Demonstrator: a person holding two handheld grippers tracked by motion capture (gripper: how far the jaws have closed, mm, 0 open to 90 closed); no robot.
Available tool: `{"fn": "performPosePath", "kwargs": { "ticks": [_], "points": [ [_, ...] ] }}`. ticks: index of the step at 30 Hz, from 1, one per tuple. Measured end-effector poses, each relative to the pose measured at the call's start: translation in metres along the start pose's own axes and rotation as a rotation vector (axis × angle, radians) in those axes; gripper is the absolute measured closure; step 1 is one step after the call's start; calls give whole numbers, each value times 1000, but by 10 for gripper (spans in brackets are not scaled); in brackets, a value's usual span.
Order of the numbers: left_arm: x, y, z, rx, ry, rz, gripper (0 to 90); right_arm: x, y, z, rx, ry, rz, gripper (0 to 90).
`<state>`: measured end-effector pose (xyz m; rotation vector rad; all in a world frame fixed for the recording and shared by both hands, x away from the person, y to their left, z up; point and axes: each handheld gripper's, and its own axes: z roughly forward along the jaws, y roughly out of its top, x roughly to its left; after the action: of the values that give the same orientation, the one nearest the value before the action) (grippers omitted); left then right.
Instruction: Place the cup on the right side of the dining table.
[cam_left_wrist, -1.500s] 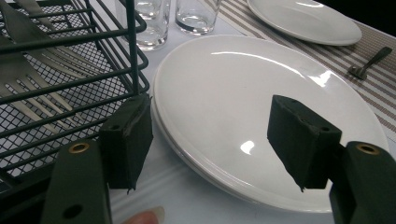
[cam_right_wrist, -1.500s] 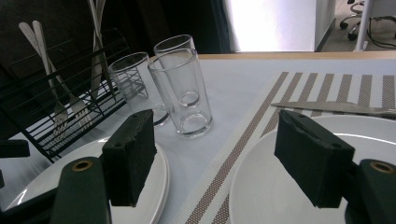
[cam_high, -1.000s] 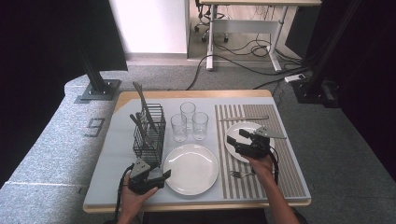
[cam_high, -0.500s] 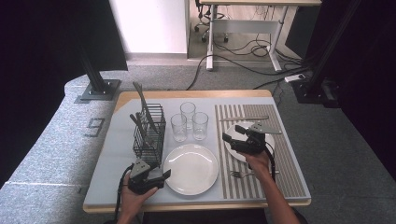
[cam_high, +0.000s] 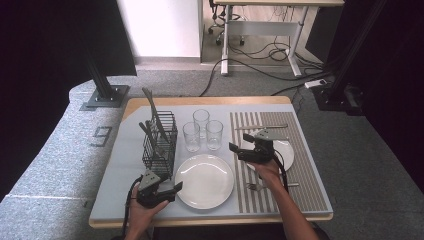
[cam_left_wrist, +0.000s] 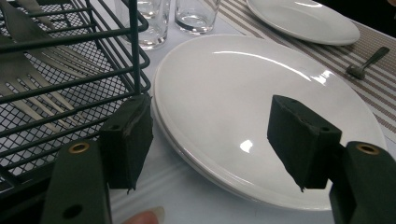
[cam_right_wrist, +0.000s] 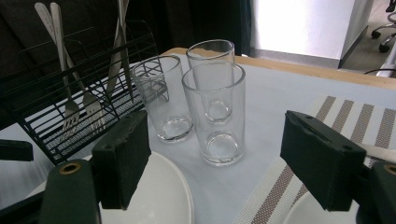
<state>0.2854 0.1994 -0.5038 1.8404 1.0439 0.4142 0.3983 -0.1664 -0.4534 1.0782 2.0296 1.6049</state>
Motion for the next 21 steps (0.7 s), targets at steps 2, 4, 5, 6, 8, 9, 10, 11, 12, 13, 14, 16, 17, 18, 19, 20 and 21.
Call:
{"fn": "performPosePath", "kwargs": {
  "ticks": [2,4,5,6,8,9,10,11,12,13,14,16,17,18,19,20,21],
  "points": [
    [0,0,0,-1,0,0,312,0,0,3,3,2,2,238],
    [-1,0,0,0,-1,1,313,1,-1,5,1,5,10,238],
    [-1,0,1,1,-1,1,313,2,-1,7,2,8,13,239],
    [-1,0,1,2,-1,2,313,2,-1,8,2,8,12,239],
    [-1,0,1,3,-2,2,313,2,-1,9,4,8,12,240],
    [-1,0,1,3,-2,1,313,2,-1,11,5,8,12,240],
    [-1,0,1,2,-2,1,313,3,-1,11,6,8,12,240],
    [-1,0,1,3,-2,1,313,3,-1,12,8,8,10,240],
    [-1,0,1,2,-1,2,313,3,-1,13,10,9,7,240],
    [-1,0,1,1,-1,2,314,3,-1,14,8,12,10,241],
    [-1,0,1,0,-1,2,314,3,-1,14,8,14,10,241],
    [-1,0,0,-2,-1,1,314,2,0,16,10,14,13,241],
    [-1,0,0,-1,-1,1,314,2,0,17,11,13,13,241],
    [-1,0,1,-1,0,1,314,2,0,17,14,14,12,241],
    [-1,0,1,-1,-1,1,314,2,0,18,13,14,10,241],
    [-1,0,1,-1,-1,2,314,2,1,18,13,13,11,241],
    [-1,0,1,0,-1,2,314,2,1,19,14,14,9,241]
  ]
}}
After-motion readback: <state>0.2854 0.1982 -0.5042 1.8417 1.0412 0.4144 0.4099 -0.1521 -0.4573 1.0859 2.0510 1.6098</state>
